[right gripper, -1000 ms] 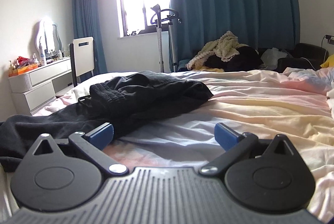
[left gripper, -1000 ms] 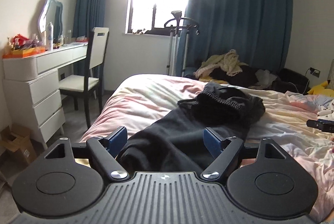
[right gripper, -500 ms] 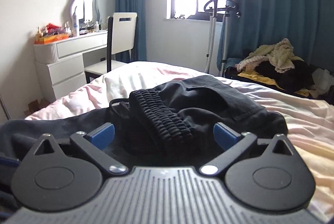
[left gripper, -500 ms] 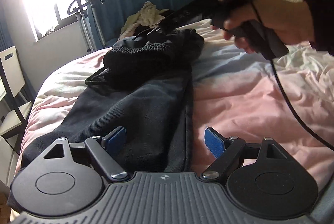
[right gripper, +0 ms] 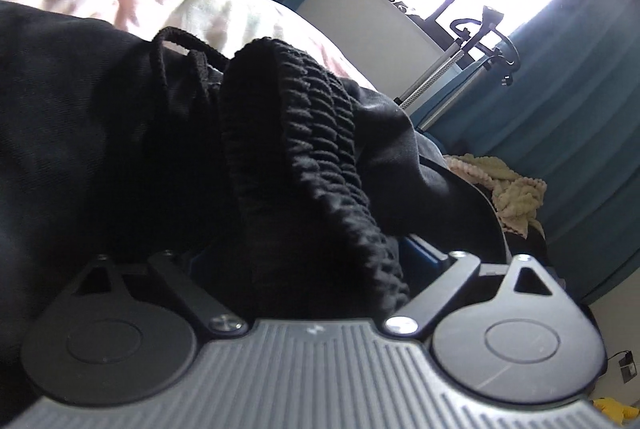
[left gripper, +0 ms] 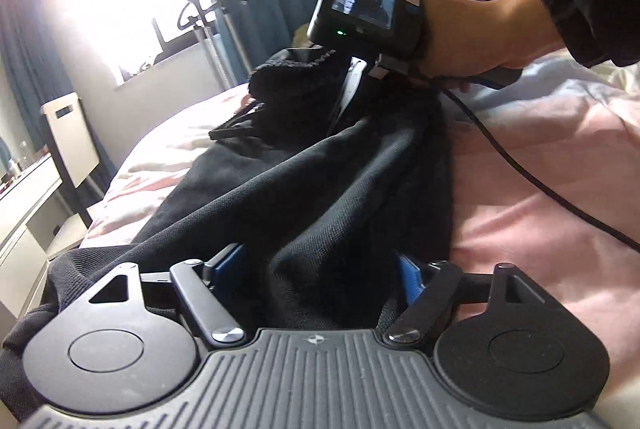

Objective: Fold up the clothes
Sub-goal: 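Grasp the knit waistband with the right gripper while the left gripper grips the leg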

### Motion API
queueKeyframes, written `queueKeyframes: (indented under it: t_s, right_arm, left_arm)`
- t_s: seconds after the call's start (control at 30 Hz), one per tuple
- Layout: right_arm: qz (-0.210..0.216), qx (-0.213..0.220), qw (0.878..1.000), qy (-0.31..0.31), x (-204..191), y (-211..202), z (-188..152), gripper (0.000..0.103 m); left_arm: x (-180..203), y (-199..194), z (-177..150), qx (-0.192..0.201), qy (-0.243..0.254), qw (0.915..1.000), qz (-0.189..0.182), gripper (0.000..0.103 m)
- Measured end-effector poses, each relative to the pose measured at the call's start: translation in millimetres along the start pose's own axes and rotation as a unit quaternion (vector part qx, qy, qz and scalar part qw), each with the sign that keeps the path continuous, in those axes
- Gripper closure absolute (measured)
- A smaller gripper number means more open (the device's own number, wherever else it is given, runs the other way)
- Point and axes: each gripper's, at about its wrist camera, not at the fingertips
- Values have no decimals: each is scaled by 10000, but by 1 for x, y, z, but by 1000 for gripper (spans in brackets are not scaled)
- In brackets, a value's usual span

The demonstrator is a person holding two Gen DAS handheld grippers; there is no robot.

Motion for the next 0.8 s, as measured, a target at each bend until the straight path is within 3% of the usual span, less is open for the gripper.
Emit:
queueKeyframes:
  t_s: [0.03,0.1,0.17,0.3,0.43,0.6,0.8]
  right_arm:
    - [21,-63,10000,44,5,1,2,42]
    - [64,-189,9997,132,15,2,6,62]
    - [142,-167,9993,311,31,-4,8,69]
    - [212,153,9930,1155,81,-35,16,73]
    - [196,497,9772,2054,148,-74,23,74]
    - [132,787,9493,3041,240,-123,21,75]
    - [-17,976,9071,4094,339,-183,-11,75]
  left_arm:
    - [-3,1,1,17,-82,10000,48,40]
    - [-11,2,2,40,-200,9997,149,56]
    - [-19,1,4,50,-388,9991,154,78]
    - [-34,-12,8,229,-615,9974,305,88]
    - [-56,-29,12,334,-827,9948,490,94]
    - [-84,-49,15,339,-1089,9908,728,96]
    - [-107,-58,18,157,-1273,9893,690,97]
Point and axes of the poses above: each gripper's, at about its wrist camera, not at the fingertips, and y roughly the way its jaws point, x to its right, z to its top, and after that the axes turned 10 degrees about -x, right-handed
